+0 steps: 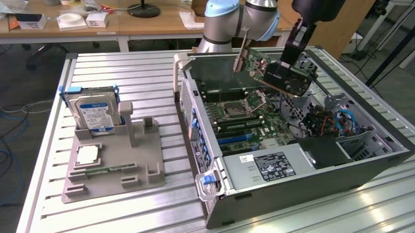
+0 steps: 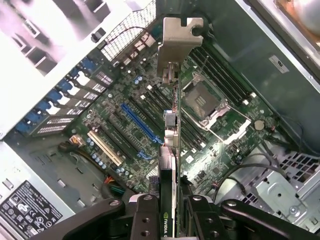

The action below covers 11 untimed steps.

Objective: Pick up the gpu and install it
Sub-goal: 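Insert the gpu into the slot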

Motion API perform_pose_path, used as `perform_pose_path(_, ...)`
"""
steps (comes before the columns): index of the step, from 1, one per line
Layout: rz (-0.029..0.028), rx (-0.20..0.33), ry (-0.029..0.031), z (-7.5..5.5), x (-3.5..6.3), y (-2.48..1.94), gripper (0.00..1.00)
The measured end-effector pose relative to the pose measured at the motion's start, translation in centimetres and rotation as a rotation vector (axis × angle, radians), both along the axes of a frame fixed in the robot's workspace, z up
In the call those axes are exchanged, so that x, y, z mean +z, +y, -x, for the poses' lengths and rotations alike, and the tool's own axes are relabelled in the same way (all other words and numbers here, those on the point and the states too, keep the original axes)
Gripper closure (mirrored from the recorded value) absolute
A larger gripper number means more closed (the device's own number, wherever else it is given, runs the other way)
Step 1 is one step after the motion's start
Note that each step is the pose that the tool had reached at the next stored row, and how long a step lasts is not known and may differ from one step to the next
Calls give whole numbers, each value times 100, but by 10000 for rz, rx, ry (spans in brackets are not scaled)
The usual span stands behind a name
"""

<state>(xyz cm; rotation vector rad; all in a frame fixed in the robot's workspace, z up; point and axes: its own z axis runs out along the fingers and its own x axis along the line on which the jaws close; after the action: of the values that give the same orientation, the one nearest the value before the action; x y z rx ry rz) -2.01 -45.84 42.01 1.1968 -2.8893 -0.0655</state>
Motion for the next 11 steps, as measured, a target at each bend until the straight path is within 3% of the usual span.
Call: perform_pose_path(11, -1, 1109, 0, 0, -2, 0, 74)
